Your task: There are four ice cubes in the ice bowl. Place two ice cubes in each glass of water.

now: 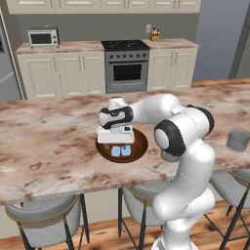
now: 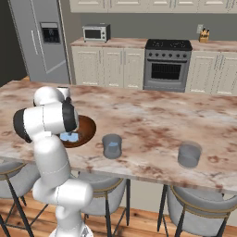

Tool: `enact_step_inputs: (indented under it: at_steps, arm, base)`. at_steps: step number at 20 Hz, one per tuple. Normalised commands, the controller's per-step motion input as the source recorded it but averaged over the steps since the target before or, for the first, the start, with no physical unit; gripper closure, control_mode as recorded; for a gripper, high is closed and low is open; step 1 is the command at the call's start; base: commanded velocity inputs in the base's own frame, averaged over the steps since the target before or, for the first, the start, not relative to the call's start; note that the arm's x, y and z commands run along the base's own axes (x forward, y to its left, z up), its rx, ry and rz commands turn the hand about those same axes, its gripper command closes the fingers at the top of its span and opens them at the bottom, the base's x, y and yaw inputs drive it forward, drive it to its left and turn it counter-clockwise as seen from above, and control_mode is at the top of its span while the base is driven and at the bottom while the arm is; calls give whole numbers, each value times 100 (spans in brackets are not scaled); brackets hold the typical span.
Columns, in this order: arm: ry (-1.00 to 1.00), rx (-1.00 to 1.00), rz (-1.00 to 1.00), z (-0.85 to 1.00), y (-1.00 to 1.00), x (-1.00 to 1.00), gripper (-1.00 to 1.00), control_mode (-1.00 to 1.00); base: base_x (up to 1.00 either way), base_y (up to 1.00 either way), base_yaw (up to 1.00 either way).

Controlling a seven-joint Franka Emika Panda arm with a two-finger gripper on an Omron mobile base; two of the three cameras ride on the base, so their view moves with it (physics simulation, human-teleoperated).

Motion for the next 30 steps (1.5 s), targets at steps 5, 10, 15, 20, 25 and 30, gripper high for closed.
enact_step_inputs:
  at_steps: [5,10,15,20,25,30]
  arm:
    - [0,0,0,-8,0,10,-100,-100]
    - [1,0,0,-3,0,16,-100,-100]
    - [0,0,0,0,-31,-9,-100,-100]
    - [0,0,0,0,-35,-11,-100,-100]
    - [-1,0,2,0,-20,0,-100,-100]
    - [-3,0,3,0,-2,1,-100,-100]
  base:
    - [0,0,0]
    - [0,0,0]
    - [0,0,0]
    - [0,0,0]
    - [0,0,0]
    - [0,0,0]
